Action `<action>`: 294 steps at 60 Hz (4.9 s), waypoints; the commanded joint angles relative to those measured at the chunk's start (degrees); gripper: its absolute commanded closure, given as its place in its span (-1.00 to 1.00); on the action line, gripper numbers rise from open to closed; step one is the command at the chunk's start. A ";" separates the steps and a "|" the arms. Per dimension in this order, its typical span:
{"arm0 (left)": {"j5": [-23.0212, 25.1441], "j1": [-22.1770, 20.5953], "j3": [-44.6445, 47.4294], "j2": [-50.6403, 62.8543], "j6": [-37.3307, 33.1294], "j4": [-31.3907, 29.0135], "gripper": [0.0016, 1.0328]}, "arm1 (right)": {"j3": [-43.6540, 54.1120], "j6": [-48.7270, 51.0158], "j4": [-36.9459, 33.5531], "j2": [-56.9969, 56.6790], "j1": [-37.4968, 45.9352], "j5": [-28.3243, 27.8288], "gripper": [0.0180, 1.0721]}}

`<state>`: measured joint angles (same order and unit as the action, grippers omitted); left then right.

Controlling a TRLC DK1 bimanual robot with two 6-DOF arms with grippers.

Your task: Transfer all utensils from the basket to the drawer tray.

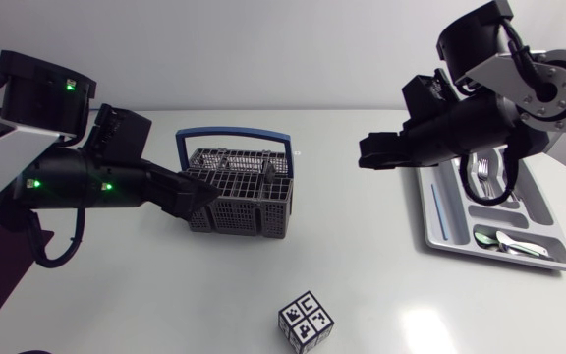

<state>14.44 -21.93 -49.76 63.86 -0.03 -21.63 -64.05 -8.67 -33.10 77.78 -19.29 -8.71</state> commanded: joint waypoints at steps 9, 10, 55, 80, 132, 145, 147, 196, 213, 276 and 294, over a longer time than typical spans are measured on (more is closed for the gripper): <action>-0.02 -1.09 1.59 3.21 -0.06 2.73 -0.90 | -2.66 -2.67 1.02 4.31 -8.75 0.10 -0.82; -0.02 -1.09 1.77 3.56 -0.06 2.99 -0.90 | -2.92 -2.67 1.20 4.93 -9.36 0.10 -0.82; -0.02 1.28 -0.16 12.26 0.47 8.71 -0.90 | -4.85 -6.89 24.40 21.89 -16.57 3.08 -0.07; -0.02 1.72 -0.25 15.95 0.21 11.87 -0.90 | -7.84 -8.47 27.39 27.16 -17.45 4.14 0.21; -0.11 0.49 0.63 16.13 0.47 12.40 -0.90 | -2.04 -7.95 33.01 21.01 -18.77 5.46 0.84; -0.37 -0.13 1.07 15.42 0.65 12.05 -0.90 | -0.11 -7.33 35.04 17.32 -19.12 3.96 0.84; -0.37 -0.30 1.07 15.42 0.74 12.05 -0.90 | -0.11 -7.24 35.12 16.97 -19.30 3.79 0.84; -3.27 -2.41 0.54 10.94 1.53 7.65 -0.90 | -0.28 -8.03 23.79 -1.66 -12.97 -4.83 0.84; -3.63 -1.80 -0.43 6.90 2.05 1.41 -0.90 | 2.44 -0.47 6.82 -10.45 1.89 -6.67 0.84; -5.12 1.28 2.03 -3.56 -0.85 -8.78 -0.90 | 29.51 42.68 34.16 3.43 39.50 20.58 0.82; -5.12 5.32 2.91 -4.35 -2.87 -8.78 -0.90 | 31.18 44.26 37.94 5.81 39.50 24.18 -0.43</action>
<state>9.54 -18.15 -48.47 60.25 -1.21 -30.09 -34.09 34.37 3.90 83.24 20.01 14.26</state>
